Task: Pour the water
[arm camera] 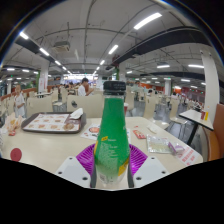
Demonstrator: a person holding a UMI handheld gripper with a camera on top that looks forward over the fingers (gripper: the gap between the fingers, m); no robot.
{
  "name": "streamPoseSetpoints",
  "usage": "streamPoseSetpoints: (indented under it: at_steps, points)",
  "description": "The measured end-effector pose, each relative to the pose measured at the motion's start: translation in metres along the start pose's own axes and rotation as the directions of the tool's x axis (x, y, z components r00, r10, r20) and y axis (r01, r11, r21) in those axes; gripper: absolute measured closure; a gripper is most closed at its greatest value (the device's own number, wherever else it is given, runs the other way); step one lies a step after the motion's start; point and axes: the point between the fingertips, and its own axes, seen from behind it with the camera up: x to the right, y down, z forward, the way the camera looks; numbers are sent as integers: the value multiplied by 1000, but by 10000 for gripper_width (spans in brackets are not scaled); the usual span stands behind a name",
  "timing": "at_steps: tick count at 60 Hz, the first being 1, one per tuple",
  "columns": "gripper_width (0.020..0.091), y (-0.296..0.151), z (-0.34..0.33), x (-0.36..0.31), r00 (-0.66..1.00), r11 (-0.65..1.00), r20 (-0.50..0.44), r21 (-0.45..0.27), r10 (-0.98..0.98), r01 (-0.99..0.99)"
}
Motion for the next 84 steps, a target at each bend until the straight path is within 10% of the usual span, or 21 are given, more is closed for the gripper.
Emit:
streamPoseSetpoints:
  at_steps: [8, 24, 41, 62, 75, 84]
  points:
    - [722, -1, -12, -26, 998, 995, 27, -81, -51, 53]
    - [723, -82, -80, -132, 839, 841, -51, -20, -541, 541]
    - [722, -101, -122, -323, 148, 147, -70, 26, -986, 989]
    - [723, -94, -115, -370, -505, -502, -166, -58, -847, 863]
    - [725, -87, -106, -351, -417, -422, -164, -5, -894, 906]
    - [723, -76, -111, -330, 312, 309, -30, 91, -950, 947]
